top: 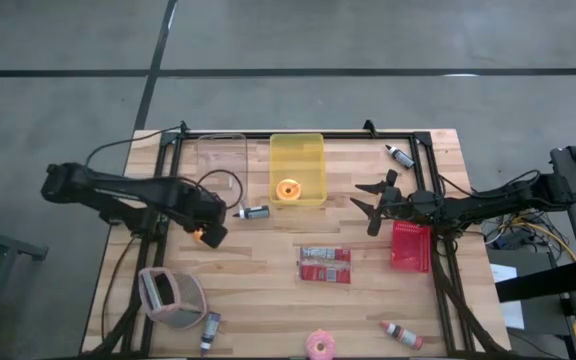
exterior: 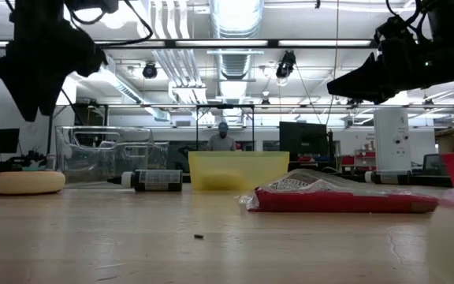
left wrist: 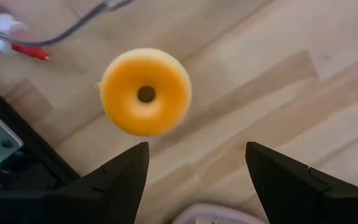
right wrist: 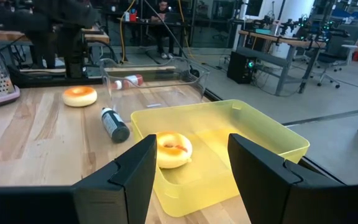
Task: Pick & Place Food Item
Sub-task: Put the orange donut into the yellow bin
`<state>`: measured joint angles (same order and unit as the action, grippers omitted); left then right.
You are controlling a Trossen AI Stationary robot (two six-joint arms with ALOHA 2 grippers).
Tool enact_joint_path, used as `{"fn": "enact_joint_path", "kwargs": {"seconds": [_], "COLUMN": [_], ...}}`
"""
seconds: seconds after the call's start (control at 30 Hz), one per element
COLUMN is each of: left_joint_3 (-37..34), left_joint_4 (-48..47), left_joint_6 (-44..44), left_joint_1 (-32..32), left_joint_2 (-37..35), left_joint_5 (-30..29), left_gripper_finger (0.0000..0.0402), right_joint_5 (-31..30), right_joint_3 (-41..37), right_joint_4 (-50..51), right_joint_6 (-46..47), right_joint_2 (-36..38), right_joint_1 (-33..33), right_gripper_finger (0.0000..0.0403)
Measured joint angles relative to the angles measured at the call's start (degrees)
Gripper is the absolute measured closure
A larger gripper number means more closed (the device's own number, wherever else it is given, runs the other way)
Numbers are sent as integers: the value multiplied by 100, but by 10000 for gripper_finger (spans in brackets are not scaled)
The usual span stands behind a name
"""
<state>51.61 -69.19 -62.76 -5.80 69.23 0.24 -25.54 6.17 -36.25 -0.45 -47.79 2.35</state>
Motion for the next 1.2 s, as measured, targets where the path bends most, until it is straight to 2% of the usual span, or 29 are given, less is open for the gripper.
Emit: {"fn": "enact_joint_path", "kwargs": {"seconds": [0.47, 0.83, 1.03, 1.2], "left_joint_3": [-1496, -1862, -2014, -2019], "left_joint_4": [1679, 2044, 2205, 2187], "left_joint_6": [73, 183, 254, 341], "left_joint_1": [-70, -70, -70, -68], "left_joint_2": [0, -8, -13, -13], "left_joint_5": [87, 1, -110, -150], "left_gripper_finger": [138, 144, 172, 221], "right_joint_5": [-1, -2, -1, -2], "right_joint_3": [0, 0, 0, 0], "right_joint_4": [0, -1, 0, -2], "right_joint_6": [0, 0, 0, 0], "right_joint_2": [0, 0, 0, 0], "right_joint_1": [0, 2, 0, 0], "right_gripper_finger": [207, 206, 207, 207]}}
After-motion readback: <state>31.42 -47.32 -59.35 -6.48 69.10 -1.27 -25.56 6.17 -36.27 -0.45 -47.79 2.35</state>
